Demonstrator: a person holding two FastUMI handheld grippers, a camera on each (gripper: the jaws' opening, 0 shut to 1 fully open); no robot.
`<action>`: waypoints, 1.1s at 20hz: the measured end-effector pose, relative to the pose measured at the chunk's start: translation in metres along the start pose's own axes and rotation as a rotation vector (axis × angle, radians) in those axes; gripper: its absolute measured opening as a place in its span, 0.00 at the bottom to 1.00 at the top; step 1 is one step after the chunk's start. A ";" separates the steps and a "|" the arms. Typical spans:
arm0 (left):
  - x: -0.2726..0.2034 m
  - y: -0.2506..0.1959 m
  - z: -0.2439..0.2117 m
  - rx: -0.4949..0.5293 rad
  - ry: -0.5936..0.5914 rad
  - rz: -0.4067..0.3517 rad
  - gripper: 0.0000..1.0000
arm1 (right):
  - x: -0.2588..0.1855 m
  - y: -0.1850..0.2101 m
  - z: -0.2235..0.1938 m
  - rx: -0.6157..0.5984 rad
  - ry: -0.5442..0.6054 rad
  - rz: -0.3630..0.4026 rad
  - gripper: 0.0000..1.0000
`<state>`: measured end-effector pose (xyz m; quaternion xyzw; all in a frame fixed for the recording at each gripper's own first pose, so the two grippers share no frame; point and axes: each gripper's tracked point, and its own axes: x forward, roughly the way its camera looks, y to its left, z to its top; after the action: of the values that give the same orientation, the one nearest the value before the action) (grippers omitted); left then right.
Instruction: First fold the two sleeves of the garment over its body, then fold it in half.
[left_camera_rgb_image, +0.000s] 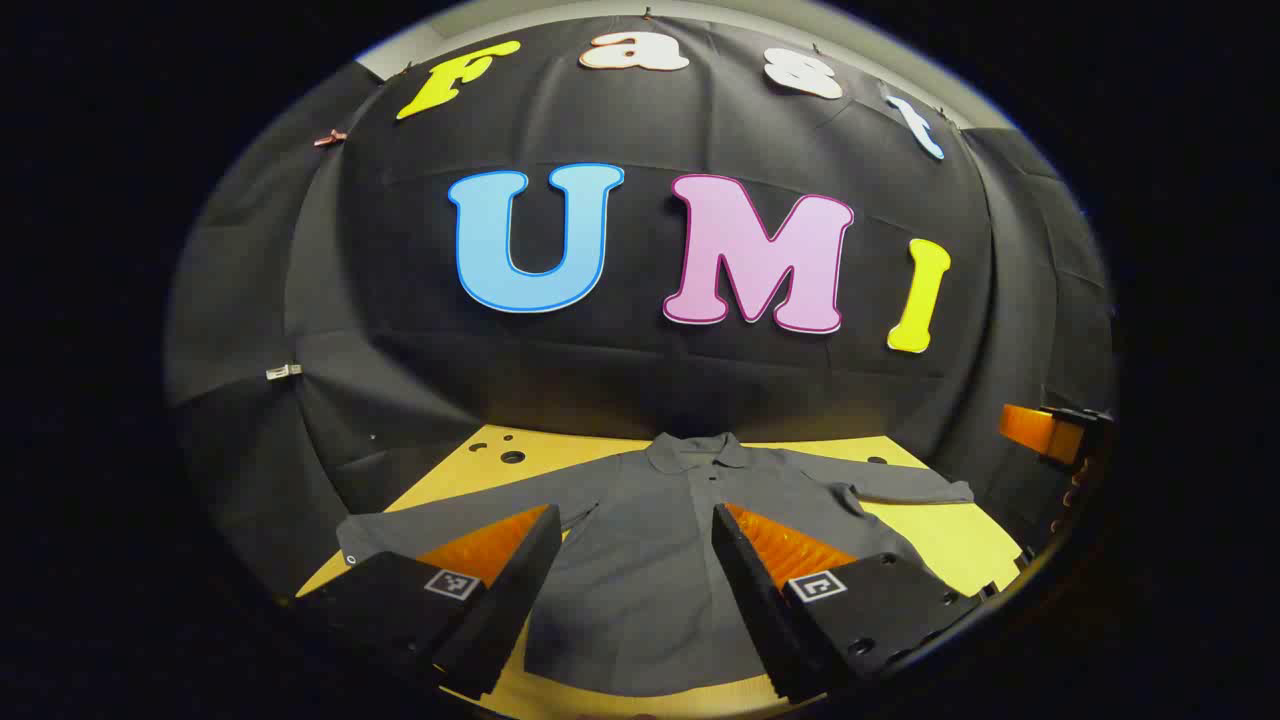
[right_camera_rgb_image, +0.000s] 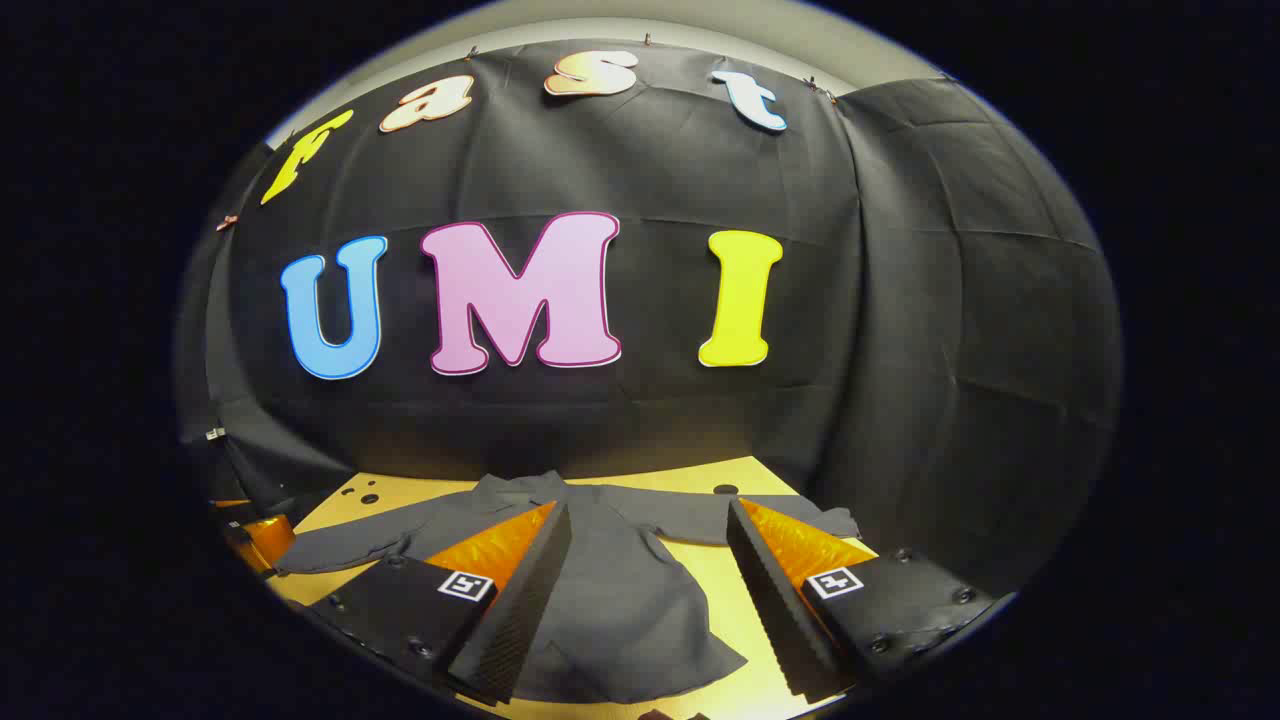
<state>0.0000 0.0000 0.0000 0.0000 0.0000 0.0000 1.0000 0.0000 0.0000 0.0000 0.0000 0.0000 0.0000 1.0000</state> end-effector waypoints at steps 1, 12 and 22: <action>0.001 0.000 0.001 0.001 -0.001 0.001 0.96 | 0.004 -0.002 -0.002 0.002 0.008 0.002 0.97; 0.015 -0.001 -0.003 0.004 -0.001 0.071 0.96 | 0.047 -0.012 -0.007 0.024 0.038 0.032 0.97; 0.018 -0.015 -0.012 -0.013 0.016 0.146 0.96 | 0.083 -0.036 -0.025 0.012 0.104 0.053 0.97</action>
<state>0.0175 -0.0146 -0.0120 -0.0064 0.0080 0.0731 0.9973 0.0831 -0.0356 -0.0247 0.0058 0.0518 0.0266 0.9983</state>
